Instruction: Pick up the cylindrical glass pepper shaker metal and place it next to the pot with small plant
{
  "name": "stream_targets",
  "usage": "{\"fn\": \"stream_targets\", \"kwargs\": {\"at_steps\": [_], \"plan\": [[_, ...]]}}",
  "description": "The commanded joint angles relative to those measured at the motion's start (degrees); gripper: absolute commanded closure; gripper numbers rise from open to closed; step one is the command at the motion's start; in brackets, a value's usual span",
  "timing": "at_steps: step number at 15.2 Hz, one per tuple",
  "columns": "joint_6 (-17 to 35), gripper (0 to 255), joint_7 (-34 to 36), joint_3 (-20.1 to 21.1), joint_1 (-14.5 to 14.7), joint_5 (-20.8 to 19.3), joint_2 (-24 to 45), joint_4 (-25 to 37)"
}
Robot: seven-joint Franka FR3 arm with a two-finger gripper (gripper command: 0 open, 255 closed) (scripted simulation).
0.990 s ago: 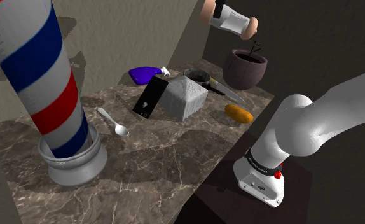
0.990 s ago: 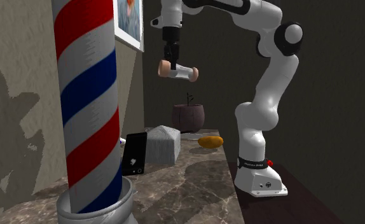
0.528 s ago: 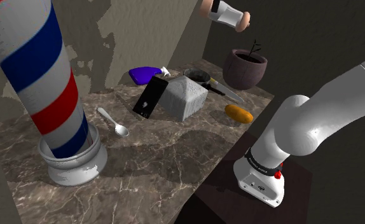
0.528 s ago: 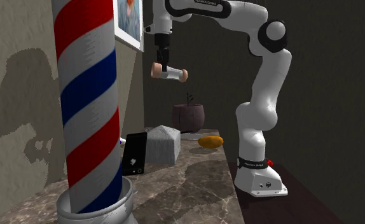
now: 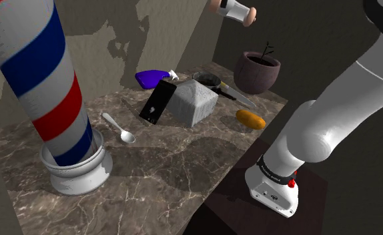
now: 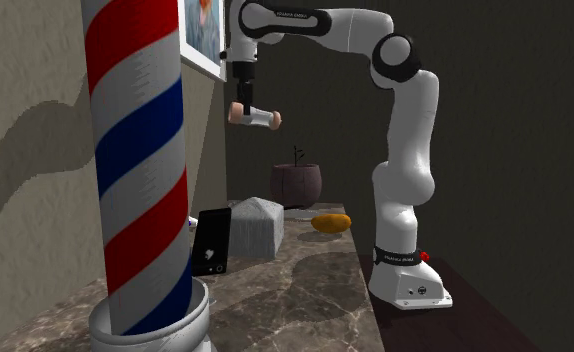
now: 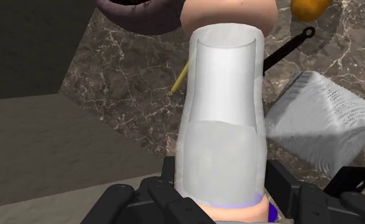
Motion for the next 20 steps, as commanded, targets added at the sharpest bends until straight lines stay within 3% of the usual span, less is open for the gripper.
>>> {"fn": "stream_targets", "kwargs": {"at_steps": [1, 8, 10, 12, 20], "plan": [[0.33, 255, -2.76, -1.75, -0.98, 0.94, 3.61, 3.72], [-2.2, 255, -12.53, -6.8, -6.92, 7.57, 20.11, 23.37], [-4.58, 255, -15.21, -7.67, -9.94, 10.44, 26.44, 32.06], [-9.25, 255, -17.67, -7.95, -14.57, 14.16, 35.16, 45.45], [2.07, 255, -15.9, -7.81, -10.83, 10.89, 27.18, 26.21]]}}
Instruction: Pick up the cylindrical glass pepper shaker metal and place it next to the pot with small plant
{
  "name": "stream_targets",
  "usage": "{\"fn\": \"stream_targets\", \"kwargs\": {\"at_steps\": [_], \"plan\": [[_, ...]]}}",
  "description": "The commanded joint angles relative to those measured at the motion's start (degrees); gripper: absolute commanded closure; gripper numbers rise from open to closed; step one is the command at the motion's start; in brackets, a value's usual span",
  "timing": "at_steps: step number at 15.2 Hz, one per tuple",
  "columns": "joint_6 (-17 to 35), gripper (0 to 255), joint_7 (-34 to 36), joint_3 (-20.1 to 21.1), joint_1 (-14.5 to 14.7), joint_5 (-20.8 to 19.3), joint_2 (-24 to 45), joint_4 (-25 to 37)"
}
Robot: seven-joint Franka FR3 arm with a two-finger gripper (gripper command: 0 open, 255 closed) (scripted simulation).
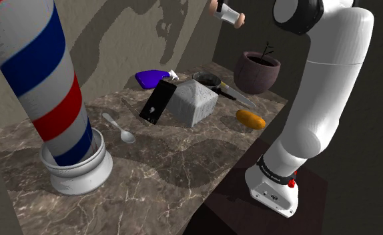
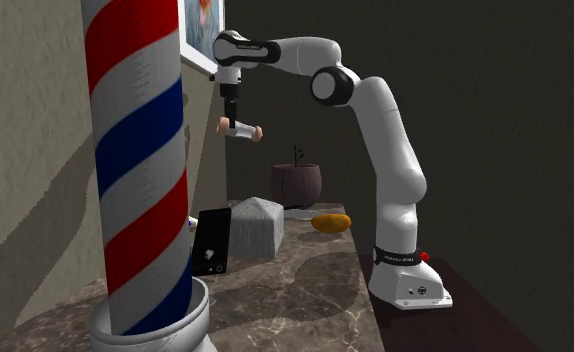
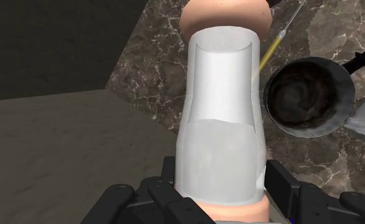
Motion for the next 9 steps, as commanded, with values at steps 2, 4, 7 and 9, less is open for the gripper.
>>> {"fn": "stream_targets", "kwargs": {"at_steps": [2, 4, 7, 9], "plan": [[3.45, 255, 0.63, 0.05, 0.89, -0.82, -2.0, -5.38], [5.48, 255, 0.98, 0.08, 1.29, -1.22, -2.96, -8.35], [8.34, 255, 1.48, 0.15, 1.77, -1.72, -4.14, -12.38], [10.17, 255, 1.78, 0.19, 2.02, -2.0, -4.79, -14.84]]}}
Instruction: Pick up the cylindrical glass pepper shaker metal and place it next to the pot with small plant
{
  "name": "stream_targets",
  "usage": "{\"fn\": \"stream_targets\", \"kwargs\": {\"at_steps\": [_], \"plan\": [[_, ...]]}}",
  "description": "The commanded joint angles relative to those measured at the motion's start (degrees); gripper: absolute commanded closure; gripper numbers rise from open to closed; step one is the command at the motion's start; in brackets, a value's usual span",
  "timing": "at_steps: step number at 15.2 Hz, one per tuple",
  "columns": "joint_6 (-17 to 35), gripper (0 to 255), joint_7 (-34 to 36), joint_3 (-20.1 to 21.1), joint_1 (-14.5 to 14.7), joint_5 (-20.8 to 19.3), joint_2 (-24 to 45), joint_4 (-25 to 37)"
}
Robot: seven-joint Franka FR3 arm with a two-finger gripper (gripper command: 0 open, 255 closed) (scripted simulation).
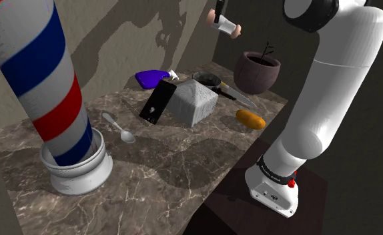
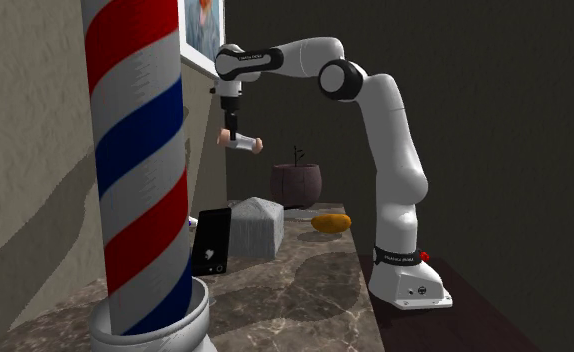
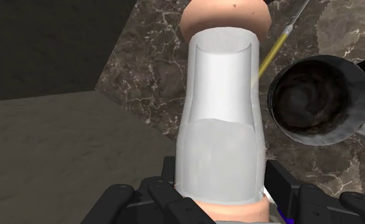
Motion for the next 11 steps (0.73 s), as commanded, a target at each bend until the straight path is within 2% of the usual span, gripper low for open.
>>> {"fn": "stream_targets", "kwargs": {"at_steps": [1, 11], "plan": [[1.83, 255, 0.35, 0.06, 0.26, -0.25, -0.54, -2.31], [10.14, 255, 1.6, 0.21, 0.95, -1.1, -2.22, -12.3]]}}
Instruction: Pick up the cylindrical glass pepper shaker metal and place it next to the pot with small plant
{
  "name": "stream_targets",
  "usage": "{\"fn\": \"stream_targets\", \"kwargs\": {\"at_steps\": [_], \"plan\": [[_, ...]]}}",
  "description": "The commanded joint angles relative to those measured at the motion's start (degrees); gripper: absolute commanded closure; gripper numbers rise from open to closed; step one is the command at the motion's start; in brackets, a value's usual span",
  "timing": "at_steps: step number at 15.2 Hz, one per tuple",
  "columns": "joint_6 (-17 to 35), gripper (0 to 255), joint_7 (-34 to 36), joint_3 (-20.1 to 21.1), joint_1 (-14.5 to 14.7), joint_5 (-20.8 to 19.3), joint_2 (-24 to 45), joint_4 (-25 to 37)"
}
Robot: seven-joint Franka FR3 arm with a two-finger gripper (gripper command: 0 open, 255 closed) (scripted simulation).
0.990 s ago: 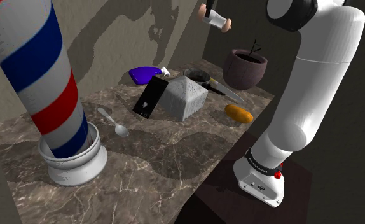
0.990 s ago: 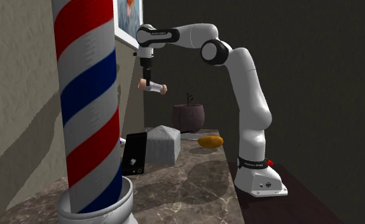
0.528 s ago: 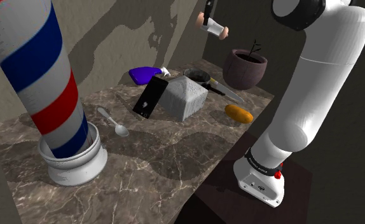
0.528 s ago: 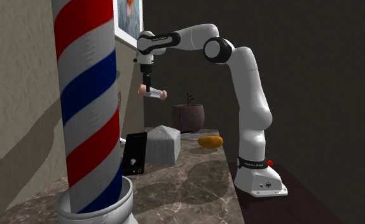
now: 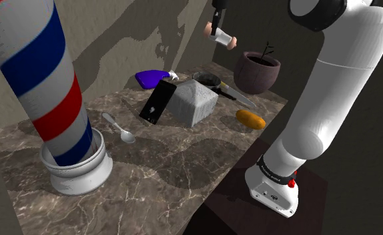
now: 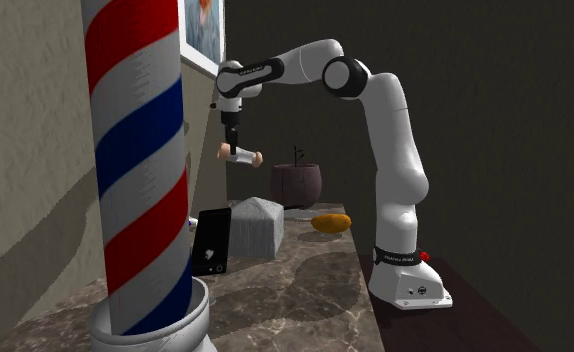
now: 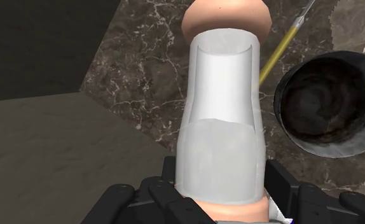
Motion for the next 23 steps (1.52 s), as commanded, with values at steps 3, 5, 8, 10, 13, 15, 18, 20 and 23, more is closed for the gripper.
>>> {"fn": "stream_targets", "kwargs": {"at_steps": [3, 5, 8, 10, 13, 15, 18, 20, 23], "plan": [[3.23, 255, 0.46, 0.07, 0.17, -0.17, -0.2, -3.41], [4.76, 255, 0.64, 0.09, 0.22, -0.24, -0.23, -4.99], [7.03, 255, 0.89, 0.12, 0.27, -0.29, -0.17, -7.21], [8.53, 255, 1.04, 0.14, 0.28, -0.3, -0.05, -8.61], [10.73, 255, 1.25, 0.18, 0.29, -0.28, 0.21, -10.57], [12.19, 255, 1.37, 0.2, 0.28, -0.24, 0.46, -11.81], [14.34, 255, 1.53, 0.25, 0.25, -0.16, 0.91, -13.54], [15.77, 255, 1.62, 0.28, 0.22, -0.07, 1.28, -14.62], [17.88, 255, 1.73, 0.34, 0.16, 0.08, 1.92, -16.14]]}}
